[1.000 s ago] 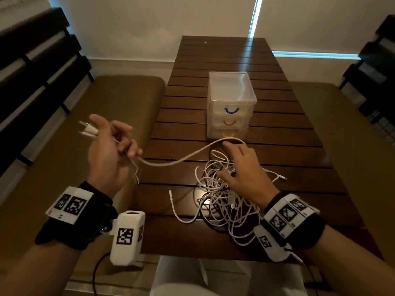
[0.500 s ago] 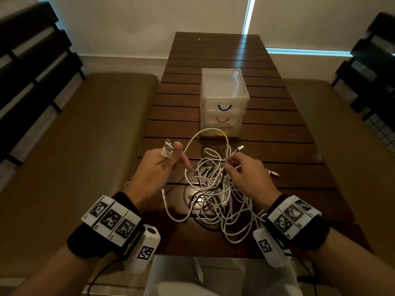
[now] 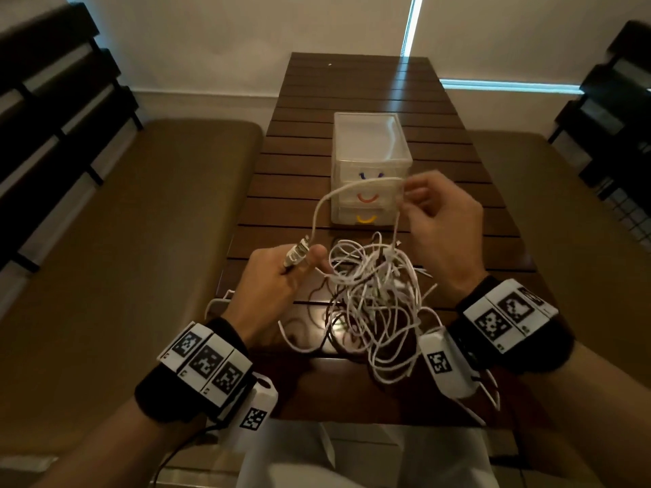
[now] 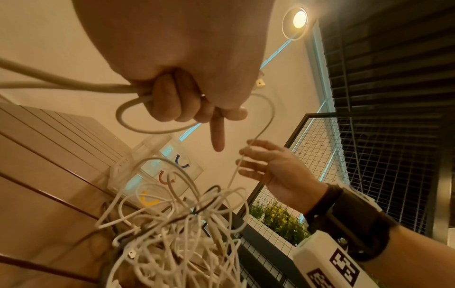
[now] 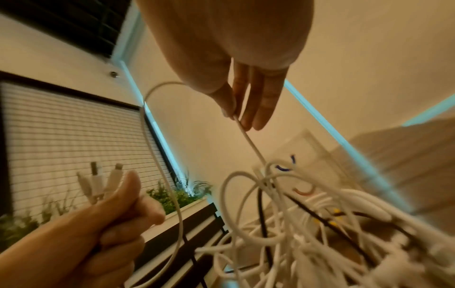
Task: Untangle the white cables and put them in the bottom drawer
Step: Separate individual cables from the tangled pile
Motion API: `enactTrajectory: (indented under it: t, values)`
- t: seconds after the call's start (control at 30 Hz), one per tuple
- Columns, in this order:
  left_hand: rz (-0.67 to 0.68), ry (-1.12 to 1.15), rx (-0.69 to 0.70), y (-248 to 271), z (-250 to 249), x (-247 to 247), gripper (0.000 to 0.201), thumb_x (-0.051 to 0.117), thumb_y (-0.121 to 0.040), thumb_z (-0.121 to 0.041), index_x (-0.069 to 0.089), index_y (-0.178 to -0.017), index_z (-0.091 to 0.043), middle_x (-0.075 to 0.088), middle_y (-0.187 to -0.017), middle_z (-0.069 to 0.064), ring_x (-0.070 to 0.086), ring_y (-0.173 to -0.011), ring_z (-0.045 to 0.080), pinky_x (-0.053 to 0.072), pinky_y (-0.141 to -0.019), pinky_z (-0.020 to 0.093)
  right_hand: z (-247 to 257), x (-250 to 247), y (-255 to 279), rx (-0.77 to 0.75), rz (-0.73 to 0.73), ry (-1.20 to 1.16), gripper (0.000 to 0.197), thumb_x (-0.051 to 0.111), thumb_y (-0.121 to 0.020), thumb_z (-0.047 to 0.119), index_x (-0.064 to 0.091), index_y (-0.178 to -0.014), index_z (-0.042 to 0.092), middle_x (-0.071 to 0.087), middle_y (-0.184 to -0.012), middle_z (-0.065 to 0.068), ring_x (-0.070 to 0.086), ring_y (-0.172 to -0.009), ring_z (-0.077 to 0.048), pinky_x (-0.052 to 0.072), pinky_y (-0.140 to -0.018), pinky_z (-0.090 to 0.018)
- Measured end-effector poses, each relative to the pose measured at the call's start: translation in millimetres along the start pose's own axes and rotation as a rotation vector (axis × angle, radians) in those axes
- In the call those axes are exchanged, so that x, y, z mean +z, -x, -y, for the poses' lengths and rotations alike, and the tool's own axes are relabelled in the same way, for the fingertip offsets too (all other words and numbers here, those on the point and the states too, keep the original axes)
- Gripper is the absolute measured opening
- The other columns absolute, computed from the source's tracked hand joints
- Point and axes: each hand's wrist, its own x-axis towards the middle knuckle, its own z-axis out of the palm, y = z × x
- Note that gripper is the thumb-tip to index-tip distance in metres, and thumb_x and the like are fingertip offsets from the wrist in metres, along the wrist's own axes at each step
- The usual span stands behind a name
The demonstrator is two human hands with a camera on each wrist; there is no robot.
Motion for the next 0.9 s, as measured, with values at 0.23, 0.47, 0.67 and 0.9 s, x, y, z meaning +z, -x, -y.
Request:
enactTrajectory:
  t: [0.23, 0.47, 0.67, 0.9]
  values:
    - [0.081, 0.049, 0.093, 2.9, 1.8, 4.3, 0.027, 0.048, -0.097, -0.049, 0.073, -0.097, -0.038, 0.074, -0.096, -0.007, 0.069, -0.09, 0.015, 0.054, -0.08, 0.041, 1.9, 40.0, 27.6, 0.012, 0.745, 0.375, 0.016, 0.061, -0.094, 0.021, 0.073, -0.105, 0.023, 0.071, -0.094, 0.004, 0.06, -0.073, -0.006, 0.051, -0.07, -0.029]
    - [0.194, -0.409, 0.029, 2.8, 14.2, 13.1, 0.029, 0.045, -0.097, -0.028, 0.064, -0.115, -0.041, 0.066, -0.085, -0.006, 0.061, -0.079, 0.014, 0.046, -0.067, 0.03, -5.5, 45.7, 40.7, -0.101, 0.729, 0.196, 0.016, 0.062, -0.093, 0.022, 0.076, -0.102, 0.022, 0.066, -0.081, 0.016, 0.057, -0.073, 0.004, 0.043, -0.066, -0.016]
    - [0.265, -0.423, -0.082, 2.9, 13.0, 10.0, 0.053, 0.039, -0.085, -0.068, 0.068, -0.08, -0.024, 0.065, -0.07, -0.003, 0.059, -0.063, 0.013, 0.047, -0.059, 0.035, -23.4, 35.4, 41.9, -0.015, 0.733, 0.155, 0.022, 0.067, -0.089, 0.041, 0.07, -0.102, 0.023, 0.065, -0.084, 0.015, 0.06, -0.076, 0.004, 0.047, -0.066, -0.013]
    - [0.094, 0.291, -0.112, -4.8, 2.4, -15.9, 0.044, 0.054, -0.095, -0.041, 0.052, -0.057, -0.02, 0.039, -0.055, -0.007, 0.033, -0.047, 0.01, 0.032, -0.049, 0.022, -37.2, 27.9, 44.3, -0.157, 0.668, 0.295, 0.028, 0.061, -0.089, 0.048, 0.063, -0.085, 0.02, 0.057, -0.079, 0.011, 0.053, -0.074, -0.001, 0.045, -0.066, -0.021]
